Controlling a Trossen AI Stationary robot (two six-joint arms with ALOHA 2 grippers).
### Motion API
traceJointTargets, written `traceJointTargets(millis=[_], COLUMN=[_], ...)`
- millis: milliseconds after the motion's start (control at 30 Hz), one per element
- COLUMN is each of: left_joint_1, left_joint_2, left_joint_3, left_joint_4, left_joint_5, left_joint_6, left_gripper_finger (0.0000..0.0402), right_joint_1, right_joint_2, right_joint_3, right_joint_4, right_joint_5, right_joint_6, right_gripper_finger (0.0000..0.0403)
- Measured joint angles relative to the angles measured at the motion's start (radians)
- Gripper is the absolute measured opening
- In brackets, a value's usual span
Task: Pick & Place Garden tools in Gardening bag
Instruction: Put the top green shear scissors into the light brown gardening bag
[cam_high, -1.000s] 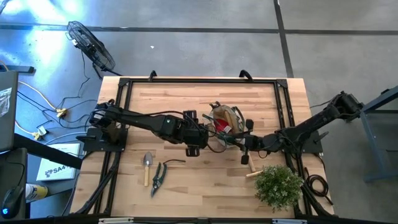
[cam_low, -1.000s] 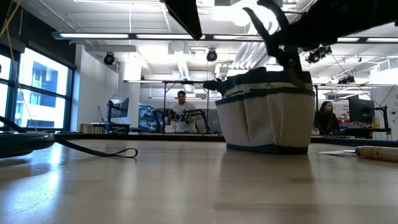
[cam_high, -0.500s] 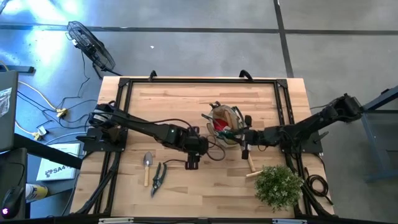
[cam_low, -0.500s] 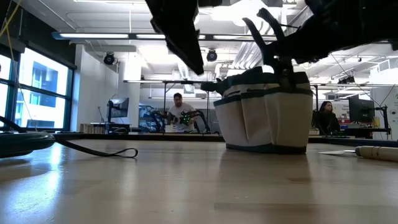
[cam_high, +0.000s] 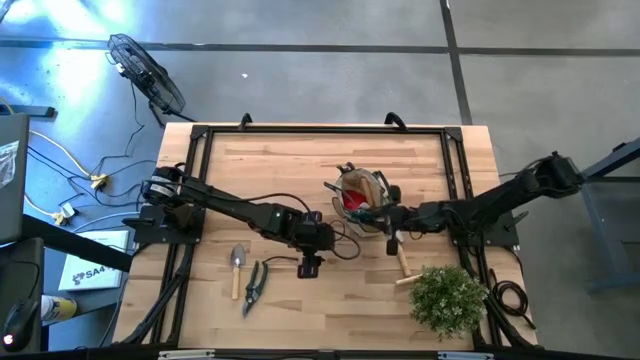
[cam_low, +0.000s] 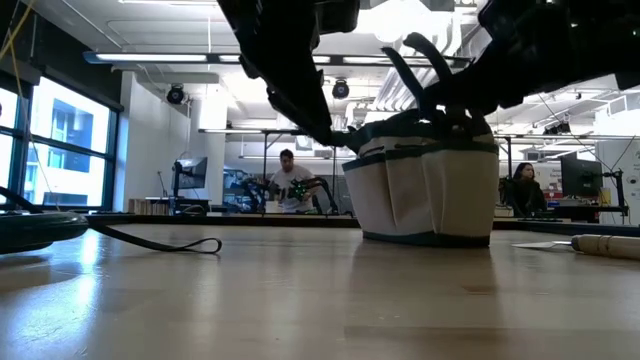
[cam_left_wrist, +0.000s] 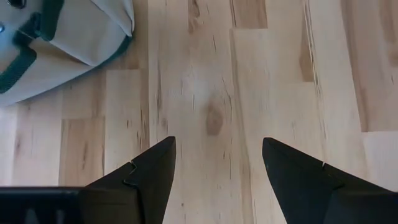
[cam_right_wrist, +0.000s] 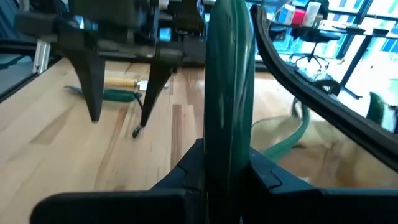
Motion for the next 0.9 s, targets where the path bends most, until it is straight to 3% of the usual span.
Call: traceJointTargets(millis=[200, 467, 900], left_joint_1=[0.000, 0.000, 0.000], left_joint_2=[0.000, 0.000, 0.000], left_joint_3=[0.000, 0.000, 0.000], left_joint_4=[-0.006, -0.015, 0.000], left_joint_5=[0.000, 0.004, 0.030], left_joint_6=[0.015, 0.017, 0.021], left_gripper_finger=[0.0232, 0.0232, 0.0232], right_joint_1=[0.033, 0.129, 0.078], right_joint_2=[0.044, 0.045, 0.045], right_joint_3=[0.000, 0.000, 0.000], right_joint_4=[0.038, 0.035, -0.075], right_joint_5=[0.011, 0.141, 0.207], right_joint_6=[0.040, 0.038, 0.071], right_gripper_finger=[0.0043, 0.0040, 0.0040])
